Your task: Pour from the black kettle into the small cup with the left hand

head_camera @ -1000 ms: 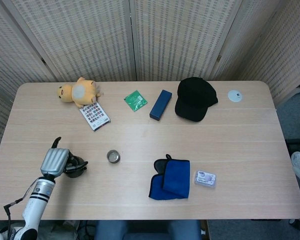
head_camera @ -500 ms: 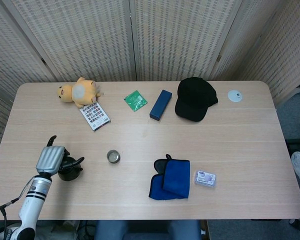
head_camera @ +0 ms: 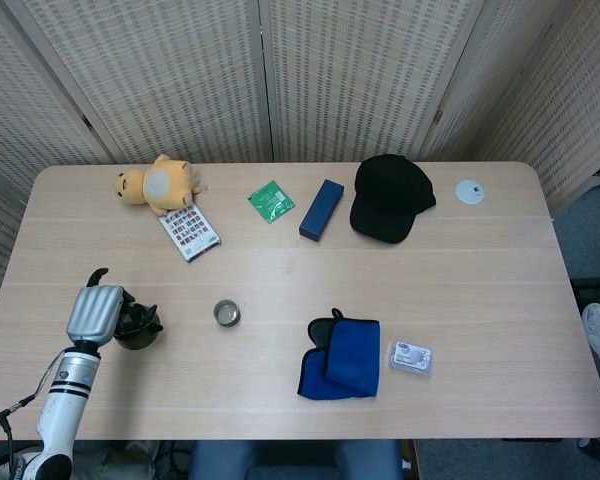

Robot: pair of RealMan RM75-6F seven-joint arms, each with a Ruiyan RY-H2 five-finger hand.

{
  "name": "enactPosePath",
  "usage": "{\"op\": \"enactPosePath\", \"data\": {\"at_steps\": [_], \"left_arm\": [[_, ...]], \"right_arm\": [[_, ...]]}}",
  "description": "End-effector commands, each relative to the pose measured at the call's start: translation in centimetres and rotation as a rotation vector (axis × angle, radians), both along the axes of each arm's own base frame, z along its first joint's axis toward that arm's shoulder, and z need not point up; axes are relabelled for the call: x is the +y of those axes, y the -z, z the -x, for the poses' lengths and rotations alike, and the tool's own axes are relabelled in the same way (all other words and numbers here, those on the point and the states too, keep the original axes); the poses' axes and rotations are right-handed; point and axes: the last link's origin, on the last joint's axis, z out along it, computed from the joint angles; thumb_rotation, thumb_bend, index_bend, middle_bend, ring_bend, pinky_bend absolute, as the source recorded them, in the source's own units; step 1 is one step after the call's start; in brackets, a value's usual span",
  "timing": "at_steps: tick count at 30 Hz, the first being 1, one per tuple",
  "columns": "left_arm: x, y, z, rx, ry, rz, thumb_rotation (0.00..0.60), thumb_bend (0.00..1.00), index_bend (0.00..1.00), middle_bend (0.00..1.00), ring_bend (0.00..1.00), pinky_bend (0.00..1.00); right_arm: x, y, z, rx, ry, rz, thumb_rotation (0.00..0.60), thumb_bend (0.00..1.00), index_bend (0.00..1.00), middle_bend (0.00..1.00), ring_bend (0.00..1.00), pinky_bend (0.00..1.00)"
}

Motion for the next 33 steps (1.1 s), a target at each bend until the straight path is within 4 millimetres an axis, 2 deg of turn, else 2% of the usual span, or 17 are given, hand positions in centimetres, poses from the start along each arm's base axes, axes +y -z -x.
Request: {"op": "enactPosePath", "data": {"at_steps": [1,8,15,25,33], "left_arm": [[0.0,0.0,0.0,0.004,0.008,-0.003,0.254,0.33,1.00,1.00,1.00,0.13],[-0.1,-0.1,-0.3,0.009,0.037,0.000,0.254,0.35,1.00,1.00,1.00,0.20],[-0.2,-0.1,-0.5,0.019,0.054,0.011,0.350,0.36,1.00,1.00,1.00,0.27],[0.1,0.0,-1.3,0.015,0.091,0.016,0.366,0.36,1.00,1.00,1.00,0.37],[0.6,0.4,-2.6,0.021,0.139,0.029,0.371,0.36,1.00,1.00,1.00,0.42]], "right_arm": [[0.0,0.0,0.0,0.000,0.000,0.000,0.600,0.11,0.02,0.09,0.00,0.00],[0.1,0.0,0.0,0.001,0.003,-0.002,0.600,0.11,0.02,0.09,0.00,0.00],[0.1,0.0,0.0,0.000,0.003,-0.002,0.600,0.11,0.02,0.09,0.00,0.00],[0.1,0.0,0.1,-0.001,0.005,-0.005,0.600,0.11,0.02,0.09,0.00,0.00],[-0.2,-0.4,-0.4,0.012,-0.010,0.000,0.600,0.11,0.02,0.09,0.00,0.00]]}}
